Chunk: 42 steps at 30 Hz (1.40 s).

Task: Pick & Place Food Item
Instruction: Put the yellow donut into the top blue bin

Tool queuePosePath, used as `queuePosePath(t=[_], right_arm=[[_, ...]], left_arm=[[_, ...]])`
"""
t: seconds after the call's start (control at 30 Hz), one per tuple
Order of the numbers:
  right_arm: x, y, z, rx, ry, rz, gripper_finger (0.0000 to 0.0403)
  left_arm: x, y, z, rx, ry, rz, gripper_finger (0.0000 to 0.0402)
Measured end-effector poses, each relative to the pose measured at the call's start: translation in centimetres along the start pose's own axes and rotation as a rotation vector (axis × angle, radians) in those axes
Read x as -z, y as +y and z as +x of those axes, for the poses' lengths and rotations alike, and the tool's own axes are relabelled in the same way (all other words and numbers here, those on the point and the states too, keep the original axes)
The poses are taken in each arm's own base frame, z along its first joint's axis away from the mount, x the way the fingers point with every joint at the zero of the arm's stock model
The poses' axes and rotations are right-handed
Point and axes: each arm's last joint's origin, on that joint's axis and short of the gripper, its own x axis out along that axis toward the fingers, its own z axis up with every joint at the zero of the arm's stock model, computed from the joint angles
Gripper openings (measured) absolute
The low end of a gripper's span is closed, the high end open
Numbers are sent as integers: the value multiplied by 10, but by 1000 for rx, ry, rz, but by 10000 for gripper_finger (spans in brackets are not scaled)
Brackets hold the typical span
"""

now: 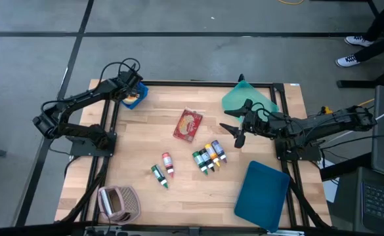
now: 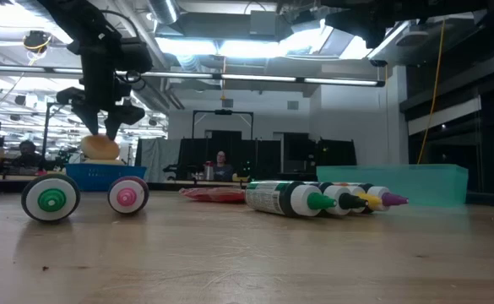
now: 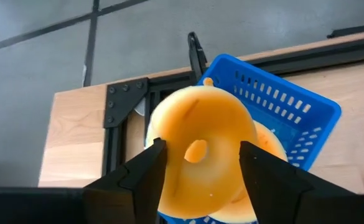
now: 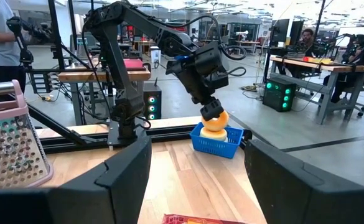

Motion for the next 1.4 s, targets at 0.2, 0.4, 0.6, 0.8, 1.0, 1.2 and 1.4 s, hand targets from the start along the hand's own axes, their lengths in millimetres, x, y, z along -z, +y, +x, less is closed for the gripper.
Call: queuePosePath(t=[0.2,0.4,0.6,0.8,1.0,1.2,1.4], right_arm=[[0,0,0,0,0,0,254],[0,0,0,0,0,0,254],[0,0,0,0,0,0,254],[0,0,0,0,0,0,254],[0,0,0,1,0,0,254],[0,0,0,2,0,0,254],[0,0,0,3,0,0,254]], left_arm=[[1,-1,0,31,18,10,191],[1,0,0,16,16,37,189],[0,0,0,7,8,55,186],[0,0,0,6,6,54,163],[0,0,-1,-25,-13,75,151],[0,-1,-2,-45,-29,105,157],[0,-1,-3,-63,-40,110,162]])
